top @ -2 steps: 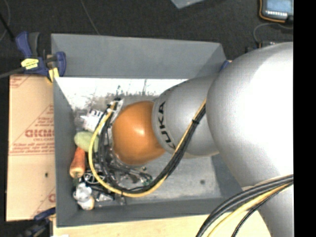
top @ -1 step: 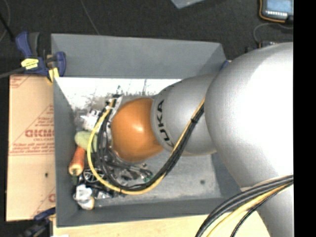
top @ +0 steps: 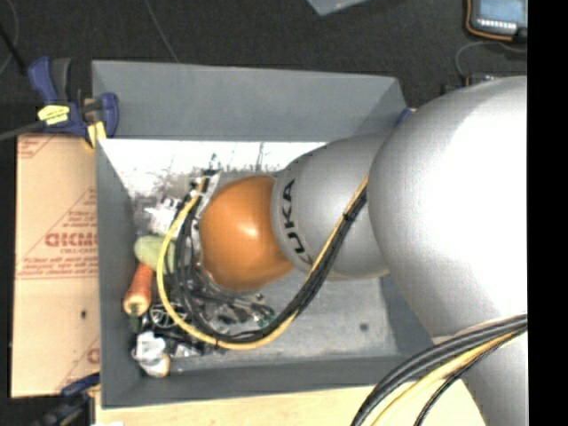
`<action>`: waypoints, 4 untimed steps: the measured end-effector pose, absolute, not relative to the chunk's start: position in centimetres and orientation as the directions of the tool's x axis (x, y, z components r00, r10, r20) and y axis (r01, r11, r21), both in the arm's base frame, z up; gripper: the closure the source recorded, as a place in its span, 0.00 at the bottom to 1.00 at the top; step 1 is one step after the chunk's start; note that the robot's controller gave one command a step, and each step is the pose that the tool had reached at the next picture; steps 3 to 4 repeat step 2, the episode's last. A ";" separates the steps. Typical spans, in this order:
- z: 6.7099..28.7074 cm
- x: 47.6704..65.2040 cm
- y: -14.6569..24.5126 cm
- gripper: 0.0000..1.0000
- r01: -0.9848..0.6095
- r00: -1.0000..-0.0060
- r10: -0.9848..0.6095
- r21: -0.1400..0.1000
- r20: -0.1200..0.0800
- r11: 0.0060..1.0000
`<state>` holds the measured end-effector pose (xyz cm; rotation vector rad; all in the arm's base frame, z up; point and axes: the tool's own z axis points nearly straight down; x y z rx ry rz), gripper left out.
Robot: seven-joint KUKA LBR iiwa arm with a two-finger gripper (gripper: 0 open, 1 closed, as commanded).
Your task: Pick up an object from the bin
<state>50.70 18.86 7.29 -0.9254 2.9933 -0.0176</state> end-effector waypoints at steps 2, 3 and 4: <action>8.5 50.7 18.9 1.00 -0.562 -0.827 -0.562 -0.011 -0.007 0.827; 8.5 50.7 18.9 1.00 -0.562 -0.827 -0.562 -0.011 -0.007 0.827; 8.5 50.7 18.9 1.00 -0.562 -0.827 -0.562 -0.011 -0.007 0.827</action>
Offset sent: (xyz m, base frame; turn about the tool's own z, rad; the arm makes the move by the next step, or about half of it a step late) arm 0.0001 0.0000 0.0446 0.0000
